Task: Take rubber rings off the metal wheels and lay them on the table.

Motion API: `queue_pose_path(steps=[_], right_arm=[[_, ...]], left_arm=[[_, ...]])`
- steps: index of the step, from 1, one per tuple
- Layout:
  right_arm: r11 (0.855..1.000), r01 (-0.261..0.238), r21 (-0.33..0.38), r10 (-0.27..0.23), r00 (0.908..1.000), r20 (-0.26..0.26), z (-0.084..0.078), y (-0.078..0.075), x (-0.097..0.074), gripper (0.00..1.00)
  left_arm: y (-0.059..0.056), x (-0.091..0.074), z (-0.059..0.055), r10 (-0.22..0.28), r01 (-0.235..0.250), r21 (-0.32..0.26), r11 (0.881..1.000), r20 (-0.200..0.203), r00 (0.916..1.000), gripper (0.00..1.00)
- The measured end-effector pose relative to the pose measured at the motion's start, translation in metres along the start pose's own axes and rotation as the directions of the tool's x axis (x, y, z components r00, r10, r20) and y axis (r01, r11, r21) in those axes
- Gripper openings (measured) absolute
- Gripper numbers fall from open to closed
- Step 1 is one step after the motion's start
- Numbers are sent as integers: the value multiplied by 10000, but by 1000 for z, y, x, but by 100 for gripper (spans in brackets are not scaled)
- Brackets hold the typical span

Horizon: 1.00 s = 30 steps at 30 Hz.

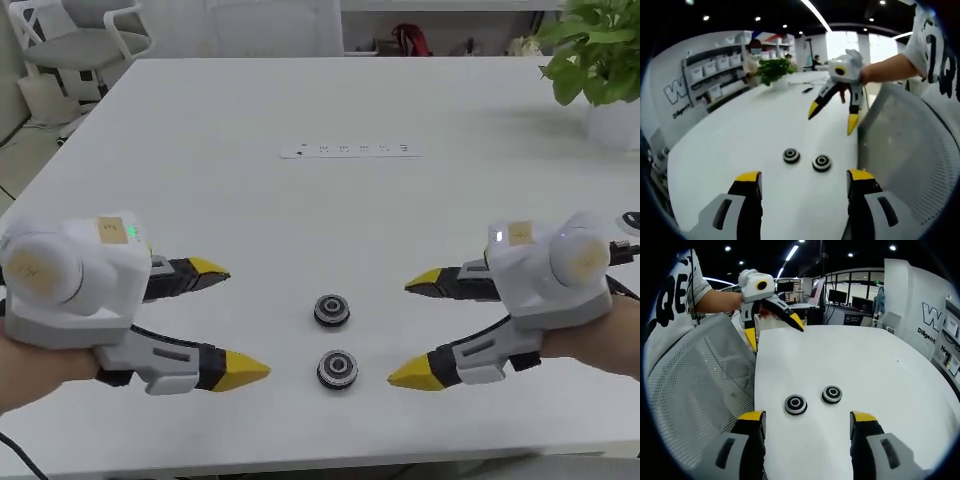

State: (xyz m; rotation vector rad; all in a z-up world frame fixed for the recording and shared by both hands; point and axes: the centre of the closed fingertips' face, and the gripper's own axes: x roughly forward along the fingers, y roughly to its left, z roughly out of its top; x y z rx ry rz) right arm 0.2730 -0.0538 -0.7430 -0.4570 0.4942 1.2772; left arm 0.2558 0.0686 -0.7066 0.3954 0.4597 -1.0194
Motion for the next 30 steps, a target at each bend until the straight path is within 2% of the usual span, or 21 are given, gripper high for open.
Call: queue_pose_path(steps=[8, 11, 14, 19, 24, 30], right_arm=[[9994, -338, -19, 338, 9994, -40, -5, -1, 12, 58], [9988, -475, -104, 473, 9987, -182, -9, 1, 15, 56], [9983, -582, -61, 580, 9980, -247, -12, 0, 17, 55], [9972, -718, 186, 721, 9972, -172, -13, -1, 22, 52], [9960, -886, 82, 888, 9956, -292, -16, 1, 28, 49], [9935, -1134, 126, 1137, 9929, -352, -18, 5, 36, 46]], left_arm=[[-1, 11, -10, -247, 247, 22, 9997, -231, 9994, 69], [0, 15, -12, -357, 353, -154, 9993, -238, 9991, 68], [0, 19, -12, -400, 395, -261, 9989, -214, 9990, 68], [-3, 24, -11, -617, 614, -98, 9981, -245, 9978, 64], [-3, 30, -10, -722, 720, -102, 9974, -210, 9972, 63], [-7, 40, -14, -1003, 1002, -36, 9950, -387, 9942, 61]])
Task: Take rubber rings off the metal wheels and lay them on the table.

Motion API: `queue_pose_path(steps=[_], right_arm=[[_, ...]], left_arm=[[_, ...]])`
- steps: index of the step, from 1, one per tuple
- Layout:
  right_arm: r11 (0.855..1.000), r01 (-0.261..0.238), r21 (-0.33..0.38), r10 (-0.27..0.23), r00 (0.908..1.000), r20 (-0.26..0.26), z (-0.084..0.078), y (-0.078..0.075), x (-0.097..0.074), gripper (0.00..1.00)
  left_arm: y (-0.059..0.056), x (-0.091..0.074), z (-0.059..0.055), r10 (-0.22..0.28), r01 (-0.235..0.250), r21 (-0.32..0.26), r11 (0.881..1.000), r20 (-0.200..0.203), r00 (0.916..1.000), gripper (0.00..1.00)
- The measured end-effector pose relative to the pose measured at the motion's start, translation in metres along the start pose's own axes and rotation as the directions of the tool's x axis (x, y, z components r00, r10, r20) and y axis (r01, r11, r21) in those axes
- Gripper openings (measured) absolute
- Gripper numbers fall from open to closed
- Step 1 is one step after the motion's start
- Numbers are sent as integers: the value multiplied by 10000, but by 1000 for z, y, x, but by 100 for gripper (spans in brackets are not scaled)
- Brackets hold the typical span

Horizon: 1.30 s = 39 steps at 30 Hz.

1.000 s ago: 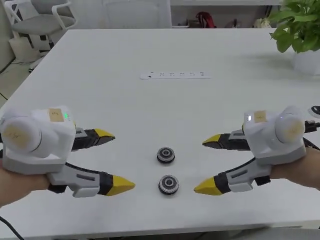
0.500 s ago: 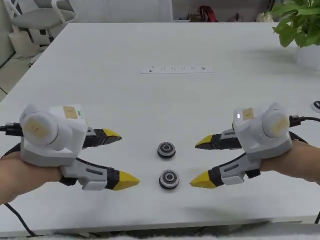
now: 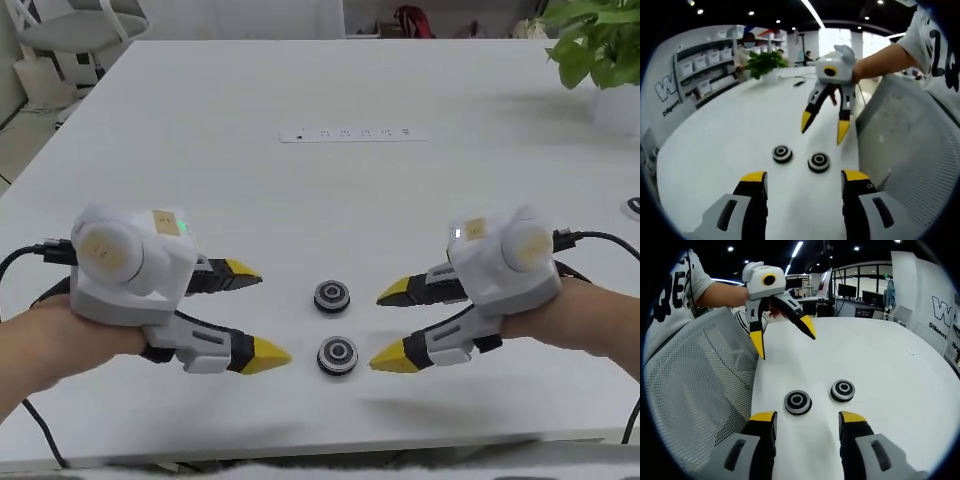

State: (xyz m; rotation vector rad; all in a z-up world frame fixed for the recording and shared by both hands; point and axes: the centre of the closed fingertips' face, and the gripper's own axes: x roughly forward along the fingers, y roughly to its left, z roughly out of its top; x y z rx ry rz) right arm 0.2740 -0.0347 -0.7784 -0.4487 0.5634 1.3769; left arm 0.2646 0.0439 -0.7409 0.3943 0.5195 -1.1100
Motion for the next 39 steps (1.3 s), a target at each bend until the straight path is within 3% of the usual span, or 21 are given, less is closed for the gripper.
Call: queue_pose_path(steps=[17, 39], right_arm=[[9983, -579, 41, 580, 9980, -249, -3, 7, 18, 37], [9957, -921, 103, 924, 9951, -354, -11, 18, 32, 31]], left_arm=[[-13, 28, -4, -878, 900, 404, 9951, -520, 9948, 54], [-22, 52, -9, -1540, 1562, 207, 9875, -846, 9844, 42]])
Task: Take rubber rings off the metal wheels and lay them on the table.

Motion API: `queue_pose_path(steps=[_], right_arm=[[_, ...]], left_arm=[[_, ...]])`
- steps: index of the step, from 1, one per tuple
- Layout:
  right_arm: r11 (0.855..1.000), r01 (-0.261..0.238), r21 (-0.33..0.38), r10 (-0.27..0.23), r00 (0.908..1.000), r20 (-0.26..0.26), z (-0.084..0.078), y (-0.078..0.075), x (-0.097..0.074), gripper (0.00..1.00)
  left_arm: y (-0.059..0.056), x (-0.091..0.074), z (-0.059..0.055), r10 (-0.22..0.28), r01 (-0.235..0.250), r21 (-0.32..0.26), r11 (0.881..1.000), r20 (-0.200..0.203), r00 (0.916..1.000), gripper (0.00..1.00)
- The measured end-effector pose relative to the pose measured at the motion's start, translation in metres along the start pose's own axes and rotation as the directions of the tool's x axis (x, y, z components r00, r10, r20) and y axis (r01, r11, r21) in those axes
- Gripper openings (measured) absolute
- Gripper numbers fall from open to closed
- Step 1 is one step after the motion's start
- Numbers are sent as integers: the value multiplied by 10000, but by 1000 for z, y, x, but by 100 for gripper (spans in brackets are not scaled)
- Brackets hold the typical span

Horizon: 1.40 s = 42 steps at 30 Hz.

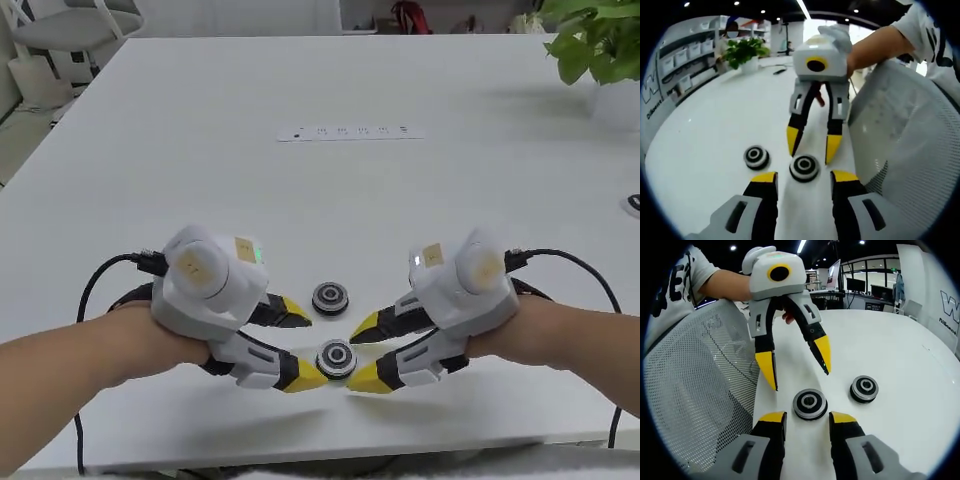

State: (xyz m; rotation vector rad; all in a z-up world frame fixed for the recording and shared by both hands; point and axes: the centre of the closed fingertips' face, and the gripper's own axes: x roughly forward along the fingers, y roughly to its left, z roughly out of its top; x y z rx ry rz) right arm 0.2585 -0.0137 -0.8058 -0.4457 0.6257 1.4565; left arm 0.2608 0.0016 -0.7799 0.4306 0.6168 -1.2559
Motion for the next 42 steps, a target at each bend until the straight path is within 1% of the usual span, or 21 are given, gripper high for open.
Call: queue_pose_path(steps=[3, 7, 12, 16, 19, 25, 29, 30, 32, 33, 34, 35, 39, 42], right_arm=[[10000, -16, 80, 15, 10000, 42, 0, 0, 0, 30], [9999, -41, 117, 41, 10000, 55, -1, 0, 0, 30], [9998, -26, 183, 24, 10000, 61, -2, 0, -1, 30], [9996, -51, 283, 49, 10000, 60, -4, 0, -1, 30], [9994, -46, 334, 43, 10000, 72, -4, -1, -1, 30], [9992, -12, 394, 7, 9999, 130, -4, -2, -1, 29], [9991, -12, 419, 6, 9999, 142, -4, -1, -1, 29], [9990, -9, 438, 3, 9999, 157, -3, -1, -1, 29], [9990, -5, 453, -4, 9998, 184, -3, -1, -1, 29], [9990, 2, 456, -10, 9998, 195, -3, -1, -1, 29], [9989, 8, 467, -18, 9998, 209, -3, -1, -1, 29], [9987, 15, 501, -28, 9997, 248, -2, -1, 0, 29], [9985, 84, 548, -106, 9992, 396, 1, -2, 0, 30], [9978, 134, 655, -171, 9983, 564, 4, -3, 0, 30]], left_arm=[[0, 3, 2, -27, 27, -42, 10000, 62, 10000, 40], [-1, 6, 4, -100, 102, -120, 9999, 160, 9998, 35], [-3, 10, 3, -196, 199, -205, 9996, 125, 9997, 32], [-5, 14, 3, -259, 260, -131, 9996, 55, 9996, 28], [-5, 17, 3, -247, 247, -87, 9997, 23, 9997, 25], [-5, 22, 3, -204, 205, -178, 9996, 48, 9998, 21], [-3, 23, 4, -36, 42, -289, 9996, 203, 9998, 18], [-3, 23, 2, 24, -19, -329, 9995, 157, 9999, 16], [-1, 23, 2, 269, -269, 3, 9996, 268, 9993, 14], [-2, 23, 2, 224, -227, 115, 9997, 275, 9994, 14], [-2, 24, 3, 281, -291, 324, 9991, 319, 9991, 14], [-3, 24, 3, 332, -342, 323, 9989, 311, 9990, 14], [-2, 24, 3, 457, -475, 541, 9974, 352, 9983, 14], [-2, 24, 3, 494, -516, 503, 9974, 430, 9978, 13]])
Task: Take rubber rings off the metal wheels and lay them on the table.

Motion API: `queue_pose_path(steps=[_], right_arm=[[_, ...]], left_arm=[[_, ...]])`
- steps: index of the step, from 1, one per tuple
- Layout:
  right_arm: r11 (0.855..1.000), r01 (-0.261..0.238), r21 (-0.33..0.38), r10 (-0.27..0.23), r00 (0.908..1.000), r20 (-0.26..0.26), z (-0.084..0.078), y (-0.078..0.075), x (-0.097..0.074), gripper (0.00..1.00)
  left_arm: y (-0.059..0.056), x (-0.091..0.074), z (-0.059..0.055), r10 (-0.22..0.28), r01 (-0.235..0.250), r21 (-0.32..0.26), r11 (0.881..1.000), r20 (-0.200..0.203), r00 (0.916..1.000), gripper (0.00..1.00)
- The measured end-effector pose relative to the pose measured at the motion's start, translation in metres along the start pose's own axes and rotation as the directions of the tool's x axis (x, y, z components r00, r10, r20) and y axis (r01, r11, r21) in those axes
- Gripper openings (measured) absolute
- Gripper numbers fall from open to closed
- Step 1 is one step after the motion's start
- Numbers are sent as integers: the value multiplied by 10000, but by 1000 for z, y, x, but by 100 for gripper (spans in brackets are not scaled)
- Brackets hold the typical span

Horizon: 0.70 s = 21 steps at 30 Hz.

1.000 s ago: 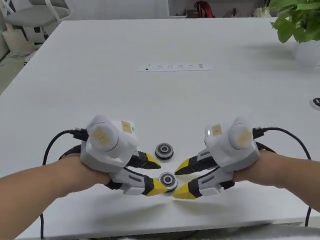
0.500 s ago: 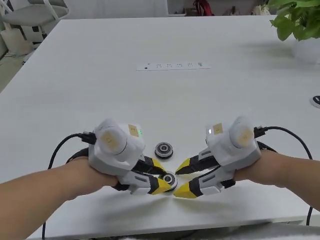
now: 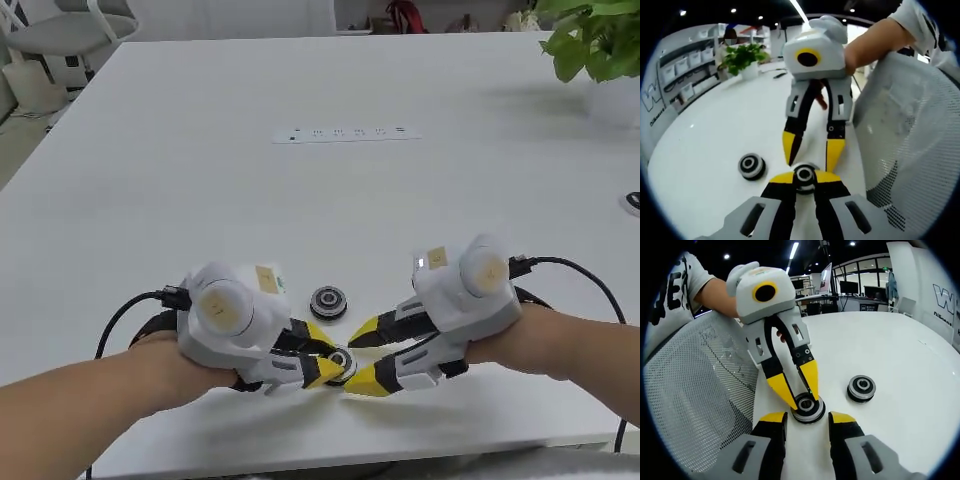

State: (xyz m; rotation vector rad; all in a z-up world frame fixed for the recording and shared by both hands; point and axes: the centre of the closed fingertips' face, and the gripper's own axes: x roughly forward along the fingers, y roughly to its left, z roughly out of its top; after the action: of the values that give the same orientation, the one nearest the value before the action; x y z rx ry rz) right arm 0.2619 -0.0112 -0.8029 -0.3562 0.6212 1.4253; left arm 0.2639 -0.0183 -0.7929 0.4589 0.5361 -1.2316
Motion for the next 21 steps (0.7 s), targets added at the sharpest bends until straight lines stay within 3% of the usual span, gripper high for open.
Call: queue_pose_path(steps=[21], right_arm=[[9993, 325, 167, -327, 9994, 127, -1, -1, 7, 25]], left_arm=[[3, 1, -2, 221, -219, -67, 9997, 353, 9991, 13]])
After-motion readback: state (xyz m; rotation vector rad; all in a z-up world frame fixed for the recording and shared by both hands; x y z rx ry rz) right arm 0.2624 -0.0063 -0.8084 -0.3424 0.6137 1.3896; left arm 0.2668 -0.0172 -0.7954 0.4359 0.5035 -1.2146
